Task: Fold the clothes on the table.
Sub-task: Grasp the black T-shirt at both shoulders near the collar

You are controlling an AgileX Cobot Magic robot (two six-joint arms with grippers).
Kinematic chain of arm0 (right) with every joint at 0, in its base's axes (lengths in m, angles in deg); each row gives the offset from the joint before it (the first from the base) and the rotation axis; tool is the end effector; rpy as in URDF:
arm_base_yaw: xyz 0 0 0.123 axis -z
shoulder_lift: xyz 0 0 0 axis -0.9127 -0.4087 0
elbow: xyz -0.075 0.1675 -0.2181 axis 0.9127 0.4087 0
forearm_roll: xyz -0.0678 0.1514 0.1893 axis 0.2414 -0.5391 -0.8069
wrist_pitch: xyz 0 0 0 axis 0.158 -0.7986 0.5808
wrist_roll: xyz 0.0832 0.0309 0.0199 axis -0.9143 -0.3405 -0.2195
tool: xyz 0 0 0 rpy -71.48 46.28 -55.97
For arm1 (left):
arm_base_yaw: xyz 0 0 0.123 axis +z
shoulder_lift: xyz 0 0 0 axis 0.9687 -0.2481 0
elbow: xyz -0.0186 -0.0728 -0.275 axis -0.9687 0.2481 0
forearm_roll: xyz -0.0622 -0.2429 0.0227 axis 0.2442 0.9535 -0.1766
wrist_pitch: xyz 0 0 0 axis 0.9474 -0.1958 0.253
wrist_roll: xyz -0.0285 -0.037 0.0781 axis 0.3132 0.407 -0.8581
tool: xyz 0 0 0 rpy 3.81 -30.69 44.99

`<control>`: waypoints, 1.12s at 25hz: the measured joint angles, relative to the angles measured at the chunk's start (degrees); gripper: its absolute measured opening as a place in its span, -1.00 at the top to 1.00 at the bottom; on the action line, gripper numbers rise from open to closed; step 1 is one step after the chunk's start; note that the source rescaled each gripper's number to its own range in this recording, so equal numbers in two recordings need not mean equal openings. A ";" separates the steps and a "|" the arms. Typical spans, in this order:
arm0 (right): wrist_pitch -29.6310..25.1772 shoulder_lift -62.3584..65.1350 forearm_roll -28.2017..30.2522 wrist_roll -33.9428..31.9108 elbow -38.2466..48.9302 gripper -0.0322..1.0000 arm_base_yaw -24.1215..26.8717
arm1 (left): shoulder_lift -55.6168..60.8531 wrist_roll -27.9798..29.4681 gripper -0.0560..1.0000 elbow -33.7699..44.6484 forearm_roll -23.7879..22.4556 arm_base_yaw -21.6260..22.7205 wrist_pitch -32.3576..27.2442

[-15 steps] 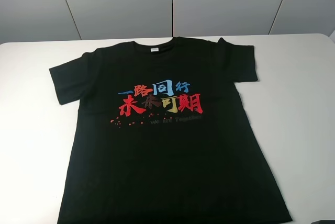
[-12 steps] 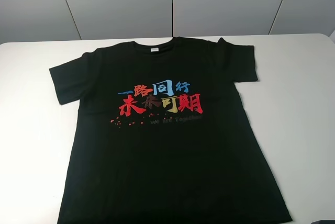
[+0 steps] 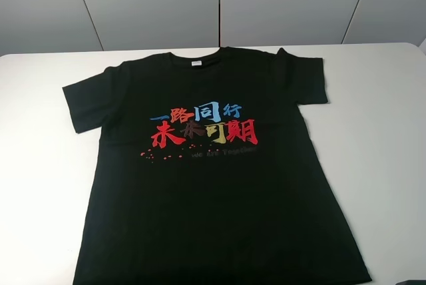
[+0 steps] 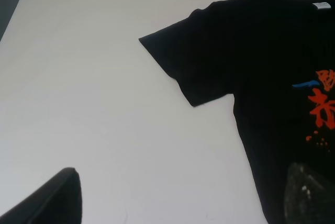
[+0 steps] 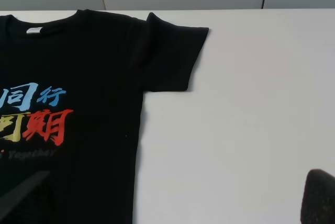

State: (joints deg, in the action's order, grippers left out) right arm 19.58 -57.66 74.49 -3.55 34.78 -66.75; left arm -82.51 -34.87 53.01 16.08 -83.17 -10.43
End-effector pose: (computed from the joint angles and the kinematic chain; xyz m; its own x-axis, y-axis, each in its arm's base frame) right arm -0.0067 0.0069 0.2757 -0.4777 -0.0036 -0.8785 -0.0813 0.9959 0.0402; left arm -0.0076 -0.0007 0.2783 -0.4706 0.0345 -0.8817 0.1343 0.9904 -0.0329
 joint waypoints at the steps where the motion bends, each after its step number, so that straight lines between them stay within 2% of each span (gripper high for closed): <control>1: 0.00 0.00 0.00 0.00 0.00 -1.00 0.00 | 0.00 0.00 -1.00 0.00 0.00 0.00 0.00; 28: 0.00 0.00 -0.26 -0.11 0.00 -1.00 0.00 | 0.00 0.00 -1.00 0.00 0.46 0.00 0.00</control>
State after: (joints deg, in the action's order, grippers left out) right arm 19.58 -57.66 74.23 -3.66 34.78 -66.75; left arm -82.51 -34.87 53.01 16.54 -83.17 -10.43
